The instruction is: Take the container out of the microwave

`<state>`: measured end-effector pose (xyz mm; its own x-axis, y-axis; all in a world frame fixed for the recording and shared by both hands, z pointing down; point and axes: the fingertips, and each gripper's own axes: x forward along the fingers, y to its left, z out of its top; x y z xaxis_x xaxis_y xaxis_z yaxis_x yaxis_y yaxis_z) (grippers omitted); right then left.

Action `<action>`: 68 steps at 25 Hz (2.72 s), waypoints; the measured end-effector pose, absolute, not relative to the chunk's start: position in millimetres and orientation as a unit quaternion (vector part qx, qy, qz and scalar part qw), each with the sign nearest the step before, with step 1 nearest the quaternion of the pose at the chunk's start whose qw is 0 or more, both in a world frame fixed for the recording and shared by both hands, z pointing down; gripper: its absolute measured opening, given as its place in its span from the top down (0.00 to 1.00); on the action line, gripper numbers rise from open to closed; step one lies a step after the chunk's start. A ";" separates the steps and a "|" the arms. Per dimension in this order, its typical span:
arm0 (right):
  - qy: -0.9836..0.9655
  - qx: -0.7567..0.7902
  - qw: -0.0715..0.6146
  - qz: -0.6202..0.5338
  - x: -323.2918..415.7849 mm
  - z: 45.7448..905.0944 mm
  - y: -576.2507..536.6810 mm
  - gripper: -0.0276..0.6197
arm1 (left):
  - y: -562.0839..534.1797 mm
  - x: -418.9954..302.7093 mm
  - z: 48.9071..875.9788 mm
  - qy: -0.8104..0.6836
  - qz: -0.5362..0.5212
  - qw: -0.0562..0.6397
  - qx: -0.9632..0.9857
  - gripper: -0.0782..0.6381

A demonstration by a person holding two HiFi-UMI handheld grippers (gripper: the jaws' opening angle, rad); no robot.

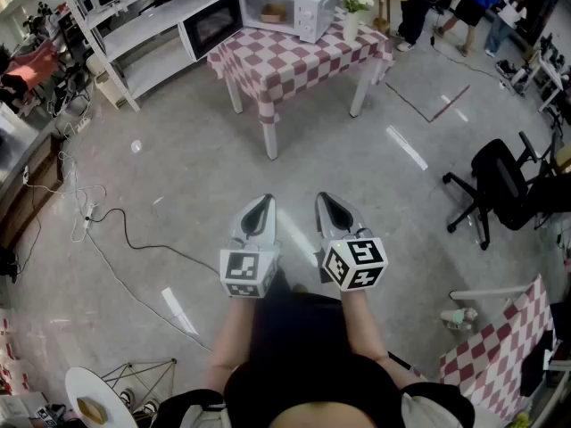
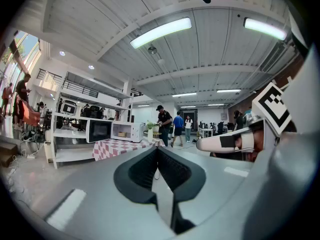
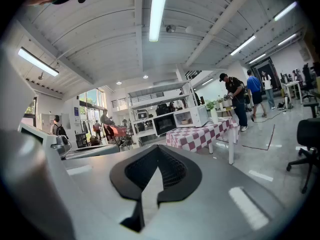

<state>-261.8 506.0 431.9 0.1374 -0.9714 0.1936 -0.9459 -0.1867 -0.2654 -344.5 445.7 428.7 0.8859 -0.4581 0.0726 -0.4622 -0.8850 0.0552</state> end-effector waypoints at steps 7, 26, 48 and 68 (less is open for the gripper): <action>0.634 -0.753 0.046 -0.169 -262.2 433.3 505.5 0.96 | 448.2 -346.9 431.0 -0.239 0.030 0.040 0.970 0.88; 0.620 -0.755 0.060 -0.203 -242.1 450.6 512.8 0.96 | 448.9 -332.5 440.3 -0.237 0.050 0.047 0.969 0.88; 0.614 -0.755 0.039 -0.227 -178.2 467.0 437.1 0.96 | 369.0 -268.8 443.6 -0.241 0.049 0.065 0.967 0.88; 0.614 -0.750 0.036 -0.243 -107.6 455.2 344.1 0.96 | 271.6 -200.3 428.6 -0.245 0.051 0.074 0.965 0.88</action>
<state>-107.6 344.1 455.2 0.1285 -0.9387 0.3200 -0.9032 -0.2440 -0.3530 -200.3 271.6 428.6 0.8745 -0.4656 0.1356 -0.4809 -0.8688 0.1183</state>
